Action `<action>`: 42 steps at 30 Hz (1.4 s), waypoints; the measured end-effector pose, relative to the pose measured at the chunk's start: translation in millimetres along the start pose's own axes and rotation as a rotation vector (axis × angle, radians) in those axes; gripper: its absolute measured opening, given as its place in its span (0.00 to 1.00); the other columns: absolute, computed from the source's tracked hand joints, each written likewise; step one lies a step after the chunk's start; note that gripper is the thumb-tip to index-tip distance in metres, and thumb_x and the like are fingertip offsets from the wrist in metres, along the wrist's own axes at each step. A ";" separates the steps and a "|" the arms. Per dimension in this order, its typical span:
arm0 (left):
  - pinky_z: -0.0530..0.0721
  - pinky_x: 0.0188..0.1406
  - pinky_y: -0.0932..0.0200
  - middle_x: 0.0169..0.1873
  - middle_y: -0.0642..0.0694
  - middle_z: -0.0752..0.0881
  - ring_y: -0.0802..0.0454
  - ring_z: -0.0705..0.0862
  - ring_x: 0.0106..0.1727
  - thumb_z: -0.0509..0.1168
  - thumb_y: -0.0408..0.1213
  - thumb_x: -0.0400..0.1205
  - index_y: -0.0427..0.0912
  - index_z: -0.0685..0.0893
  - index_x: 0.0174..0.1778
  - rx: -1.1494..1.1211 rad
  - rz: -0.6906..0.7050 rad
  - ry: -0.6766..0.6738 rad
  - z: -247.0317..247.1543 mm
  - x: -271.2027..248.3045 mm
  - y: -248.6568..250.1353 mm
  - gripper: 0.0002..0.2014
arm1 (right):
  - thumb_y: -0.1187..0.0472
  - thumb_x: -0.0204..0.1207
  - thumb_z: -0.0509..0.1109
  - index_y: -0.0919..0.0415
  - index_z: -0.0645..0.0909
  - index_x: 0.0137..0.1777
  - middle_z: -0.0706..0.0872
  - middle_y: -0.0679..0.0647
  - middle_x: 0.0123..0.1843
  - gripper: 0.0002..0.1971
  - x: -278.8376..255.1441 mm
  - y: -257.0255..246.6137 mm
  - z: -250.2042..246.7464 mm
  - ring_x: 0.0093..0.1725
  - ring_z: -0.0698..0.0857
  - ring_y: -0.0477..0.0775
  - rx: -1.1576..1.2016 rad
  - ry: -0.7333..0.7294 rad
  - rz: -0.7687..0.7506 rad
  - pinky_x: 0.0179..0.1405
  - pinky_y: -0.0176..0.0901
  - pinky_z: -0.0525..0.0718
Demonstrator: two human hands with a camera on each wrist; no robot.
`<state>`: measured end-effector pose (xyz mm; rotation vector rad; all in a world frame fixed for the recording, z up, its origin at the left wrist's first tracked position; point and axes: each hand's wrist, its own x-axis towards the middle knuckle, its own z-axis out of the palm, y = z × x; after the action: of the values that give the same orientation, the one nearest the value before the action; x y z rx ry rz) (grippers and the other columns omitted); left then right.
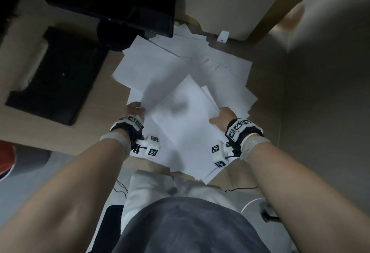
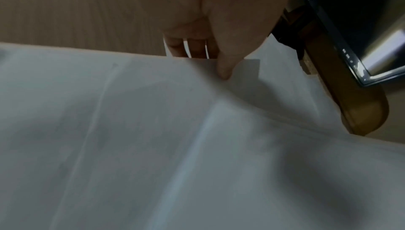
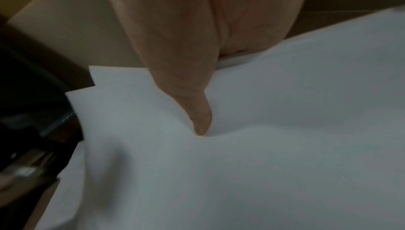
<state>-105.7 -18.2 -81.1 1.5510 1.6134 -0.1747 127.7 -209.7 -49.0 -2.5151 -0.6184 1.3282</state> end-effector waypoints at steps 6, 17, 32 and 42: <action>0.78 0.63 0.50 0.67 0.36 0.81 0.36 0.80 0.66 0.57 0.44 0.87 0.38 0.78 0.72 -0.013 0.011 -0.129 -9.6 -1.3 13.7 0.20 | 0.56 0.69 0.72 0.56 0.85 0.58 0.86 0.57 0.56 0.17 16.1 -29.6 36.6 0.55 0.84 0.62 -0.261 -0.082 -0.082 0.55 0.46 0.84; 0.77 0.55 0.56 0.57 0.39 0.86 0.40 0.84 0.59 0.77 0.39 0.73 0.36 0.82 0.65 0.113 0.120 -0.268 -10.0 5.8 9.9 0.25 | 0.49 0.69 0.73 0.54 0.79 0.61 0.80 0.57 0.63 0.21 22.4 -61.7 51.9 0.65 0.78 0.63 -0.442 -0.022 -0.197 0.66 0.53 0.74; 0.61 0.29 0.60 0.15 0.54 0.71 0.48 0.68 0.25 0.74 0.29 0.57 0.50 0.77 0.15 -0.249 0.194 -0.238 -47.9 -27.4 50.8 0.14 | 0.48 0.68 0.78 0.52 0.83 0.62 0.89 0.55 0.54 0.23 1.0 -76.7 23.3 0.53 0.87 0.61 -0.270 -0.049 -0.224 0.53 0.45 0.85; 0.73 0.71 0.40 0.76 0.42 0.73 0.41 0.73 0.74 0.81 0.40 0.68 0.47 0.51 0.85 -0.549 0.005 -0.079 -52.9 -48.0 78.8 0.55 | 0.44 0.69 0.80 0.72 0.66 0.74 0.77 0.58 0.63 0.44 -38.0 -70.6 -43.9 0.62 0.78 0.58 0.403 0.053 -0.127 0.58 0.44 0.73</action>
<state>-69.7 -3.8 18.0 1.1086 1.4390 0.1961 126.9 -165.3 30.8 -2.1433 -0.4383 1.1976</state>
